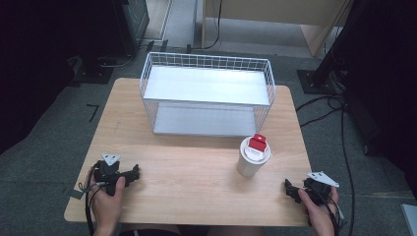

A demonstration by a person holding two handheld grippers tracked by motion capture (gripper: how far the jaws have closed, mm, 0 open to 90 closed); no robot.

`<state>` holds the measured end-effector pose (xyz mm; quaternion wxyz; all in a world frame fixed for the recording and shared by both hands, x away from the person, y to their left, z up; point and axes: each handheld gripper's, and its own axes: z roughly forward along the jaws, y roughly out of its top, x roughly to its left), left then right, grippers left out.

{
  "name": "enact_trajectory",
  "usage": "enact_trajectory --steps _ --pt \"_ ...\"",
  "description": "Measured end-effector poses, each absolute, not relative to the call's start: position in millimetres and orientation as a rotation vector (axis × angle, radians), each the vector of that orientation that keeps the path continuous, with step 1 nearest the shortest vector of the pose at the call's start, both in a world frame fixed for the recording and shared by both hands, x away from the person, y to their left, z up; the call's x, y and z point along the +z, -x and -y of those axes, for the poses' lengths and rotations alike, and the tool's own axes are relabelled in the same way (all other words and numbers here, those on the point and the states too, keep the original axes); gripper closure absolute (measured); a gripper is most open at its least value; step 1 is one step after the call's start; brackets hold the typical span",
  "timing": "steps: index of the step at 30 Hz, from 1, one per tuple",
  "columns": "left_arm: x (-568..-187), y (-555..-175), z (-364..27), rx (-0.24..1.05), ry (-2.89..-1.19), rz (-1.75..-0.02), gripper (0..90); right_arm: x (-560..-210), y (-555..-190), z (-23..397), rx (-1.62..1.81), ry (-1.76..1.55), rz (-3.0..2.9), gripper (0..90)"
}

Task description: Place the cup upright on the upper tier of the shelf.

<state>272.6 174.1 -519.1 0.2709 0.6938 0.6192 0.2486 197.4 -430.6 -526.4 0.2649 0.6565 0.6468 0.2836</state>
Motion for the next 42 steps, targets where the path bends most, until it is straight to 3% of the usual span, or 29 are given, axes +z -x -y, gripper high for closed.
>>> enact_trajectory --steps 10,42 --pt "-519 -273 -174 0.669 -1.869 -1.668 0.0 -512 -197 428 0.802 -1.778 -1.760 3.7" --pt "-519 -273 -174 0.670 -1.869 -1.668 0.0 -482 -216 343 0.956 -1.561 -1.896 6.0"
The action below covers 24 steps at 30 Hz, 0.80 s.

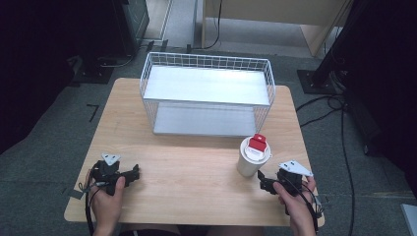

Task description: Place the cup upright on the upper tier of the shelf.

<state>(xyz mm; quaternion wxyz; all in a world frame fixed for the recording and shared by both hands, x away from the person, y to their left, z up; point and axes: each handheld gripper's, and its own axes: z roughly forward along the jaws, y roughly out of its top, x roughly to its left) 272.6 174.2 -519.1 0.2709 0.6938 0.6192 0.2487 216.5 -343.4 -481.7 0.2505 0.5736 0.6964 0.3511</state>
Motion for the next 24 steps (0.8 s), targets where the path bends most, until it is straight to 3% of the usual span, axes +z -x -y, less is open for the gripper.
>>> enact_trajectory --steps 24 --pt "-519 -273 -174 0.669 -1.869 -1.668 0.0 -480 -229 309 1.072 -1.479 -1.963 9.0"
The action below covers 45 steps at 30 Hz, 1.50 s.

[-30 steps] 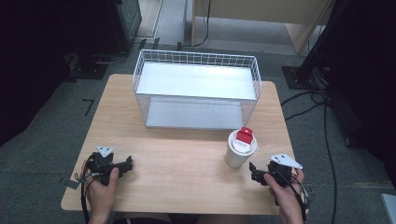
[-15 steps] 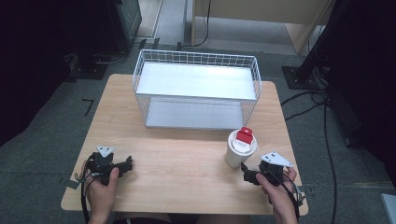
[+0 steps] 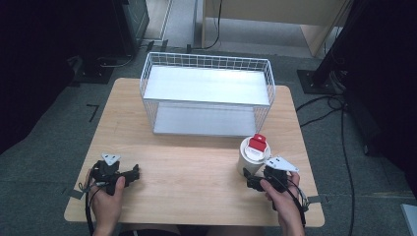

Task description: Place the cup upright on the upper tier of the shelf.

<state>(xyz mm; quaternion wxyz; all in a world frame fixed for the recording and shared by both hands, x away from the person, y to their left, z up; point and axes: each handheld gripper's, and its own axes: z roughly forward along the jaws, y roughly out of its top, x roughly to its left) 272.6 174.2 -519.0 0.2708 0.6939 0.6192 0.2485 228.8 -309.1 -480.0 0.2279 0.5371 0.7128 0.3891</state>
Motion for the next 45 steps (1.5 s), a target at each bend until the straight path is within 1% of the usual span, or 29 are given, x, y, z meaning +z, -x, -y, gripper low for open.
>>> enact_trajectory --steps 2,5,26,38,45 --pt "-519 -273 -174 0.669 -1.869 -1.668 0.0 -479 -230 306 1.083 -1.480 -1.950 12.0" --pt "-519 -273 -174 0.669 -1.869 -1.668 0.0 -479 -233 302 1.096 -1.479 -1.932 13.4" --pt "-519 -273 -174 0.669 -1.869 -1.668 0.0 -485 -249 291 1.186 -1.493 -1.813 9.0" --pt "-519 -273 -174 0.669 -1.868 -1.668 0.0 -485 -246 292 1.222 -1.451 -1.777 10.4" --pt "-519 -273 -174 0.669 -1.868 -1.668 0.0 -478 -243 292 1.239 -1.440 -1.768 10.5"
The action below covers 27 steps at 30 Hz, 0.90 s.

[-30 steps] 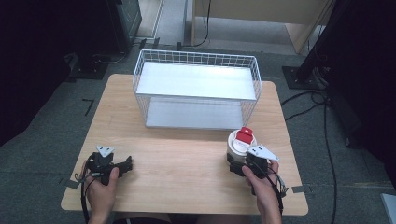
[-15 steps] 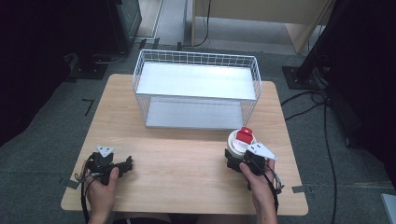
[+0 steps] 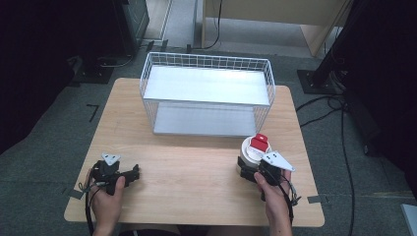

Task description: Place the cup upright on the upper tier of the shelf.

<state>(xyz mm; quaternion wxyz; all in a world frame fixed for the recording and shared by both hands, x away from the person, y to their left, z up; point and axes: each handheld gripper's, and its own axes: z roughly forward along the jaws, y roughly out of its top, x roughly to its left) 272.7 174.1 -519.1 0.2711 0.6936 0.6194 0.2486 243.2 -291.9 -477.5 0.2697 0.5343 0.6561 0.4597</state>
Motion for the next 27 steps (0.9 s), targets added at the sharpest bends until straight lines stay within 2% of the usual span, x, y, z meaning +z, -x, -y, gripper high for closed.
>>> enact_trajectory --steps 27 --pt "-519 -273 -174 0.669 -1.869 -1.668 0.0 -408 -263 252 1.302 -1.282 -1.794 10.8"
